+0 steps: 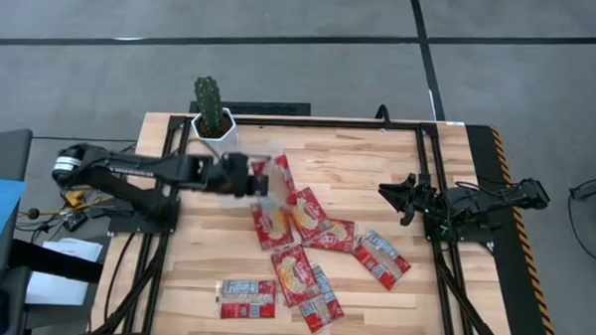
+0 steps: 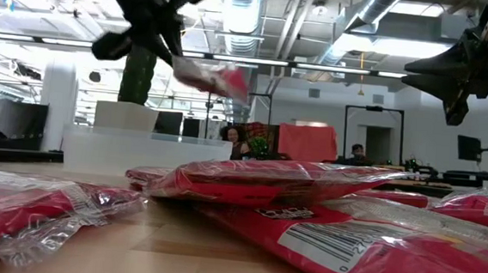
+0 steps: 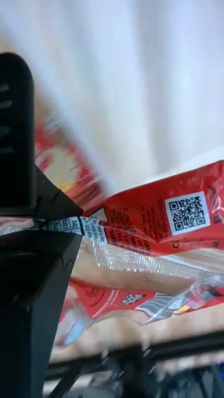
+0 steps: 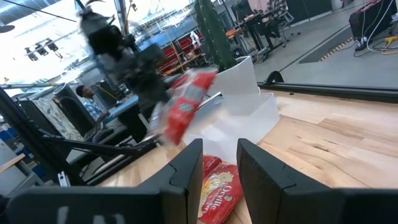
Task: Sort popcorn bags into baskets
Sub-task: Put the red popcorn bag into the transparent bin
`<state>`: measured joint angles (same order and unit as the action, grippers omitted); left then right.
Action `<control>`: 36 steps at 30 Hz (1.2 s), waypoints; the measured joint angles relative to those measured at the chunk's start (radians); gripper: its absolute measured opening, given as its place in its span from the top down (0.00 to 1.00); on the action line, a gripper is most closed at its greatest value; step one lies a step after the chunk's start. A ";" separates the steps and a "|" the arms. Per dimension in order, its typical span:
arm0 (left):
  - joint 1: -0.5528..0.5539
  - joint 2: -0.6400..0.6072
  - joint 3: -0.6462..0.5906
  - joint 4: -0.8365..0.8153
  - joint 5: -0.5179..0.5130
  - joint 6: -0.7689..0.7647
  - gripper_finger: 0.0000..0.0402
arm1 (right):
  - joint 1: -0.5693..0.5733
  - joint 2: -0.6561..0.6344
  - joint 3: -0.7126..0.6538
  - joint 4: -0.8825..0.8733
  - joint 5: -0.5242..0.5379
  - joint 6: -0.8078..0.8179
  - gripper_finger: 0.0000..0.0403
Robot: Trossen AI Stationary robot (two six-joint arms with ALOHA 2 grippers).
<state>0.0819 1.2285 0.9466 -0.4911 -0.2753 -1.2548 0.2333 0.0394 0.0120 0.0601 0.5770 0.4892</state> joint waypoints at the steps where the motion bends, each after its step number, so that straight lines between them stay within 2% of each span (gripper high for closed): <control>1: 0.040 0.000 0.000 -0.006 0.011 0.039 1.00 | 0.000 0.000 0.000 0.000 0.000 0.000 0.69; 5: 0.171 0.000 0.000 -0.066 0.047 0.144 1.00 | 0.000 0.000 0.000 0.000 0.000 0.000 0.69; 10: 0.248 0.000 0.000 -0.114 0.070 0.211 1.00 | 0.000 0.000 0.000 0.000 0.000 0.000 0.69; 18: 0.254 0.031 -0.005 -0.120 0.103 0.211 1.00 | 0.000 0.000 0.000 0.000 0.000 -0.003 0.70; 26: 0.269 0.083 -0.069 -0.020 0.140 0.177 1.00 | 0.000 0.010 -0.001 -0.001 0.002 -0.001 0.70; 36: 0.284 0.133 -0.069 0.069 0.174 0.164 1.00 | 0.000 0.020 -0.001 0.000 0.004 -0.001 0.69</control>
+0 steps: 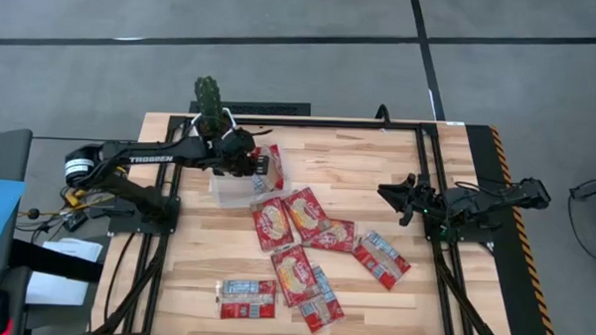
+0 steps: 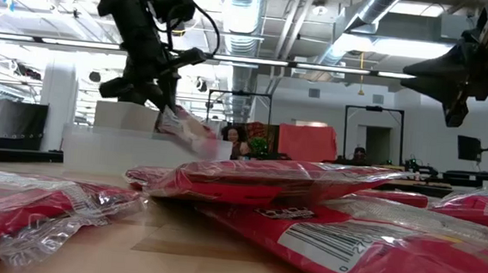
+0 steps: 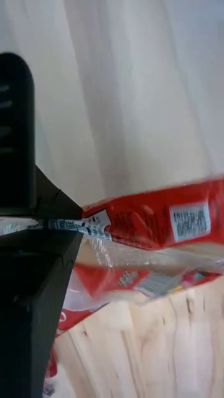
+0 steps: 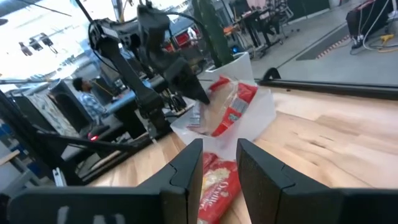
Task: Sort popcorn bags into baskets
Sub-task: Put the red popcorn bag into the transparent bin
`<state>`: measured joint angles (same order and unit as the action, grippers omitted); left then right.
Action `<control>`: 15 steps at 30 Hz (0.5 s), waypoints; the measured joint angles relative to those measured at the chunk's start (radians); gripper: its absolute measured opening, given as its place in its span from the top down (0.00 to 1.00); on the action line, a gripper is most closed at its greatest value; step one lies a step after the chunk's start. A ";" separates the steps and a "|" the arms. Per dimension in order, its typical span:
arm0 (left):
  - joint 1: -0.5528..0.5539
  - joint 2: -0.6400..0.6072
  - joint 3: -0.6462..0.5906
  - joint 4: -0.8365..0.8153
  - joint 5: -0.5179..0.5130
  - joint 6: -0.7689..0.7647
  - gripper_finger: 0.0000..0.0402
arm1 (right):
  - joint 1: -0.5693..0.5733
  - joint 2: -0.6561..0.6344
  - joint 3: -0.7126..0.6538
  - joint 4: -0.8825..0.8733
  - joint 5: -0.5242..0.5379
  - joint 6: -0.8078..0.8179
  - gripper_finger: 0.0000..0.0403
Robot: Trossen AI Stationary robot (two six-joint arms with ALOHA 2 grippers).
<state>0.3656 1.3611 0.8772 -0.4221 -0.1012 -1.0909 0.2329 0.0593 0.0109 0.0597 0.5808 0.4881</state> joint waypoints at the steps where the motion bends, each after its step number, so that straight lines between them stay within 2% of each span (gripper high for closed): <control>1: 0.000 0.012 0.000 -0.002 0.010 -0.009 1.00 | 0.000 -0.001 0.000 0.000 0.000 0.001 0.69; 4: 0.001 0.055 0.000 0.039 0.043 -0.020 0.97 | 0.000 -0.001 0.000 0.000 -0.001 0.001 0.70; 7: 0.000 0.091 0.000 0.082 0.071 -0.019 0.89 | 0.000 0.000 0.000 0.000 -0.001 0.001 0.70; 15: 0.022 0.076 0.000 0.104 0.072 0.064 0.57 | 0.000 0.000 0.000 0.000 -0.002 0.001 0.68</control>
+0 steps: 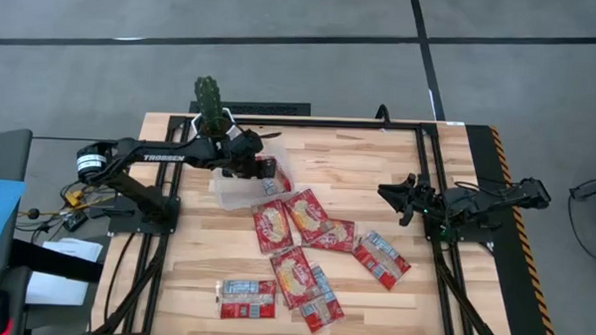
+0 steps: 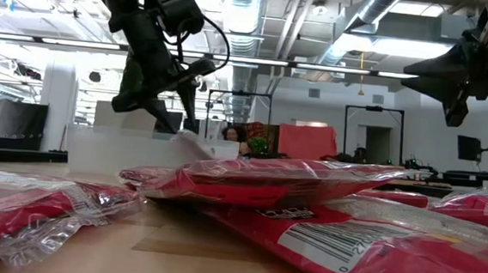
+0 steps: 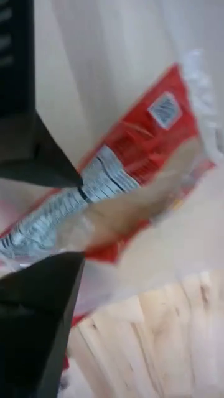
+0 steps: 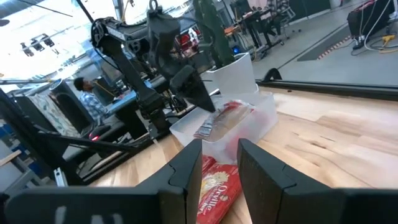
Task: Sort popcorn bags into baskets
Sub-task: Put the red popcorn bag into the transparent bin
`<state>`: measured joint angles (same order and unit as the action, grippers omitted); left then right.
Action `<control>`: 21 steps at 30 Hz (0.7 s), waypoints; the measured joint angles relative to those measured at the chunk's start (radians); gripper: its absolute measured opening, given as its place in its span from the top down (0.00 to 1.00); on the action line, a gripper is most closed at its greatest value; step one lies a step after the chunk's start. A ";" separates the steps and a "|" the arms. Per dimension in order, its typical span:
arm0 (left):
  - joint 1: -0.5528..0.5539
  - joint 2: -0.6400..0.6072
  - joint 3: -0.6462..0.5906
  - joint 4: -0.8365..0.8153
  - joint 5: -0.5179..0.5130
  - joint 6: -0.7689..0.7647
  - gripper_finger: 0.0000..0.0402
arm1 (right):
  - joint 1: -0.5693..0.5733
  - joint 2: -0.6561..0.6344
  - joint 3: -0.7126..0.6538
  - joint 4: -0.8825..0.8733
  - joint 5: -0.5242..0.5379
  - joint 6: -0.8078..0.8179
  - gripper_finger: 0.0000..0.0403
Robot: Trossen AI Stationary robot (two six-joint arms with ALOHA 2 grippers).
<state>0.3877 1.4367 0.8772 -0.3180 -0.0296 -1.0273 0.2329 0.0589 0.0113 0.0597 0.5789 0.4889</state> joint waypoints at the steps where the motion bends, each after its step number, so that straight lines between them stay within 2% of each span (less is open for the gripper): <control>1: 0.009 -0.005 0.000 -0.003 0.006 0.008 0.53 | 0.000 0.000 0.000 0.000 0.001 0.000 0.68; 7: 0.068 -0.074 0.000 -0.006 0.153 -0.002 0.38 | 0.000 0.000 0.000 0.000 0.000 0.000 0.68; 10: 0.066 -0.135 0.000 -0.030 0.224 -0.016 0.36 | 0.000 0.000 0.000 0.000 0.000 0.000 0.69; 12: 0.050 -0.179 0.000 -0.068 0.236 -0.038 0.36 | 0.000 0.000 0.000 0.000 0.000 0.000 0.68; 16: -0.039 -0.274 0.000 -0.211 0.189 -0.098 0.38 | 0.000 0.000 0.000 0.000 0.000 -0.002 0.68; 18: -0.129 -0.314 0.000 -0.285 0.120 -0.154 0.40 | 0.000 0.000 0.000 0.000 0.000 -0.003 0.68; 21: -0.301 -0.336 0.000 -0.312 -0.009 -0.281 0.41 | 0.000 0.000 0.000 0.000 0.000 -0.003 0.69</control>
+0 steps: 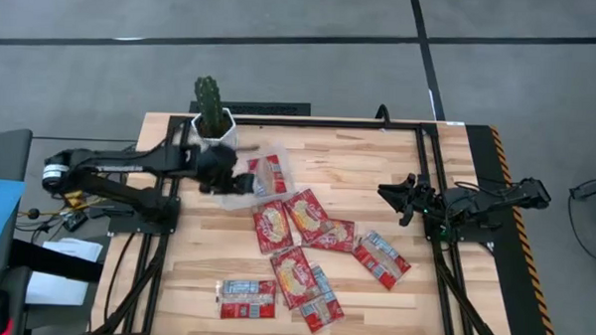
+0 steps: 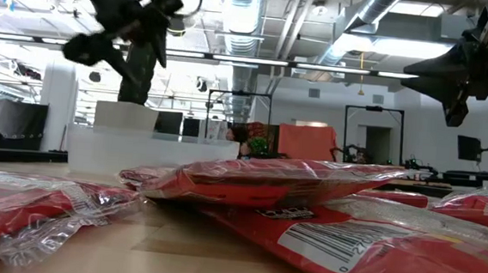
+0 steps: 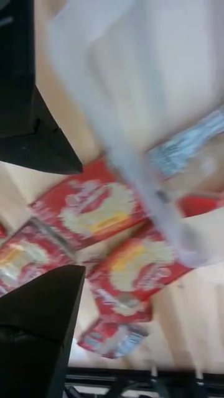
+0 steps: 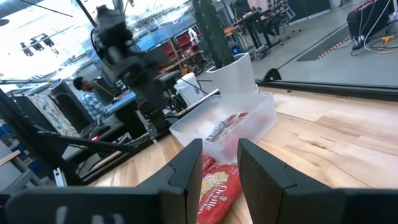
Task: Sort popcorn bags into baskets
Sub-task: Put the red popcorn bag into the transparent bin
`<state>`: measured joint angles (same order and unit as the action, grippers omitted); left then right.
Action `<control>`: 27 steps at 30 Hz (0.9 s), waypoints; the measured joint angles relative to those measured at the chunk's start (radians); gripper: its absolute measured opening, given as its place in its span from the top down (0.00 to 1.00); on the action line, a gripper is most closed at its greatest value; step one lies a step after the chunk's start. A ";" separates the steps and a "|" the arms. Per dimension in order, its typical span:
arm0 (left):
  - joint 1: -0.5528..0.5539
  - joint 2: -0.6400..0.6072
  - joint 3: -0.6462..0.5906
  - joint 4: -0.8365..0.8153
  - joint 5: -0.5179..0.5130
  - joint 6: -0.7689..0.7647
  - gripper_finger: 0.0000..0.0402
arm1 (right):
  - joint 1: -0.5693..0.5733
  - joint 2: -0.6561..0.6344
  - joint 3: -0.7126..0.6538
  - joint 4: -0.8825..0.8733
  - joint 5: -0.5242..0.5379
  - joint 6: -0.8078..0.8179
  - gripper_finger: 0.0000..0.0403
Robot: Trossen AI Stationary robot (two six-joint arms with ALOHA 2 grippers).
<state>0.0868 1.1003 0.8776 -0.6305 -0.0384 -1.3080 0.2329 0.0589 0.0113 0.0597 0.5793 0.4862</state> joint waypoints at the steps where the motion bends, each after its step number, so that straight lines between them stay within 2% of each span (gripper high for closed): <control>1: -0.061 0.000 0.000 0.000 -0.044 -0.052 0.41 | 0.000 0.000 0.000 0.000 -0.001 0.000 0.69; 6: -0.316 0.056 0.000 -0.005 -0.254 -0.325 0.41 | 0.000 0.000 0.000 0.000 -0.002 0.000 0.69; 11: -0.444 0.184 0.000 -0.026 -0.350 -0.527 0.41 | 0.000 0.000 0.000 0.000 -0.002 0.000 0.68; 15: -0.461 0.303 0.000 0.029 -0.378 -0.578 0.40 | 0.000 0.000 0.000 0.000 -0.002 0.000 0.68; 21: -0.435 0.453 0.000 0.194 -0.337 -0.517 0.33 | 0.000 0.000 0.000 0.000 -0.002 0.003 0.68; 27: -0.420 0.548 0.000 0.231 -0.328 -0.535 0.32 | 0.000 0.000 0.000 0.000 -0.002 0.003 0.66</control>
<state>-0.3336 1.6480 0.8772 -0.3993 -0.3664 -1.8427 0.2325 0.0589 0.0116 0.0597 0.5774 0.4896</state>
